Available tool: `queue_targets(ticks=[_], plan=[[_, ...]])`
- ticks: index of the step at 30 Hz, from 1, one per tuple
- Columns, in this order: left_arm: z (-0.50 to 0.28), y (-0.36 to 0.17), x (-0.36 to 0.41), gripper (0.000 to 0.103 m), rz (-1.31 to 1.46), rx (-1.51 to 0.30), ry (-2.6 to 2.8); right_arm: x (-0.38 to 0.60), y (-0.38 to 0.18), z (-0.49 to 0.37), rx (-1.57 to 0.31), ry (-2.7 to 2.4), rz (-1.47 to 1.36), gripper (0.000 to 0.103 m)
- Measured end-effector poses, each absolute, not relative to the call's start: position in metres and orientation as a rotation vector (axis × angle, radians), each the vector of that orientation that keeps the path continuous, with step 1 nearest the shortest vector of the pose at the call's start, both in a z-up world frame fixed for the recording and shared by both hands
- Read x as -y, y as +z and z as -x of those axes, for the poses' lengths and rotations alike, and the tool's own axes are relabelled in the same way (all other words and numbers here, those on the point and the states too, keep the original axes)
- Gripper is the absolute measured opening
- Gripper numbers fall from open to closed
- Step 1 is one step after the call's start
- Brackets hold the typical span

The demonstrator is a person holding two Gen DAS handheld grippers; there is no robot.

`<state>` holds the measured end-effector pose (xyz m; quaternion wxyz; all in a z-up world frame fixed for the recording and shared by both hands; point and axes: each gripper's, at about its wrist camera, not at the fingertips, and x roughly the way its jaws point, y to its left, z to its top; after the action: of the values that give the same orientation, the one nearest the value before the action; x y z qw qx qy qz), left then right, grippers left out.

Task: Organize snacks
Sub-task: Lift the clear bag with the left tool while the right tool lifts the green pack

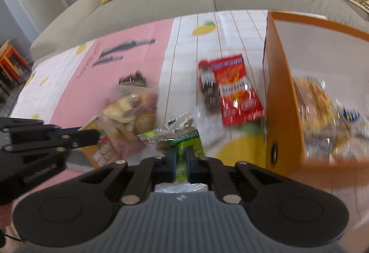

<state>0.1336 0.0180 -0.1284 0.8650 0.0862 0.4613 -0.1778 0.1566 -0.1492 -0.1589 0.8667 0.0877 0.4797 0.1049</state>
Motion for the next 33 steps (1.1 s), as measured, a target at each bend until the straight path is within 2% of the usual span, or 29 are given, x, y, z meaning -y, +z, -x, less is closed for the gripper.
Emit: queue_targets(ticks=[7, 9, 10, 12, 13, 14, 15, 16, 17, 18, 19, 20, 23, 33], plan=[[-0.102, -0.136, -0.021, 0.001, -0.196, -1.04, -0.334, 0.145, -0.174, -0.13, -1.061, 0.226, -0.152, 0.003], [-0.102, -0.137, -0.02, 0.004, -0.187, -1.047, -0.316, 0.143, -0.177, -0.127, -1.064, 0.235, -0.14, 0.003], [-0.102, -0.137, -0.02, 0.009, -0.19, -1.042, -0.304, 0.142, -0.177, -0.125, -1.06, 0.237, -0.127, 0.003], [-0.101, -0.136, -0.019, 0.023, -0.198, -1.032, -0.277, 0.139, -0.177, -0.124, -1.052, 0.247, -0.094, 0.003], [-0.101, -0.135, -0.019, 0.039, -0.194, -1.025, -0.274, 0.138, -0.177, -0.123, -1.049, 0.254, -0.088, 0.004], [-0.101, -0.133, -0.02, 0.06, -0.184, -1.016, -0.269, 0.138, -0.177, -0.122, -1.046, 0.261, -0.086, 0.004], [-0.099, -0.131, -0.02, 0.07, -0.175, -1.008, -0.259, 0.138, -0.177, -0.121, -1.042, 0.266, -0.09, 0.006], [-0.099, -0.129, -0.02, 0.086, -0.166, -0.998, -0.246, 0.139, -0.177, -0.12, -1.034, 0.266, -0.093, 0.009], [-0.099, -0.128, -0.02, 0.091, -0.16, -0.985, -0.23, 0.139, -0.176, -0.119, -1.023, 0.265, -0.092, 0.016], [-0.1, -0.128, -0.02, 0.091, -0.157, -0.979, -0.217, 0.139, -0.175, -0.12, -1.013, 0.266, -0.091, 0.025], [-0.103, -0.128, -0.019, 0.091, -0.153, -0.979, -0.202, 0.139, -0.174, -0.119, -0.995, 0.267, -0.087, 0.043], [-0.106, -0.129, -0.018, 0.091, -0.145, -0.981, -0.186, 0.138, -0.173, -0.119, -0.98, 0.27, -0.079, 0.051], [-0.116, -0.132, -0.018, 0.091, -0.101, -0.979, -0.141, 0.133, -0.175, -0.119, -0.964, 0.275, -0.035, 0.063], [-0.133, -0.153, -0.012, 0.091, -0.07, -0.988, -0.121, 0.128, -0.19, -0.127, -0.989, 0.259, 0.004, 0.068]])
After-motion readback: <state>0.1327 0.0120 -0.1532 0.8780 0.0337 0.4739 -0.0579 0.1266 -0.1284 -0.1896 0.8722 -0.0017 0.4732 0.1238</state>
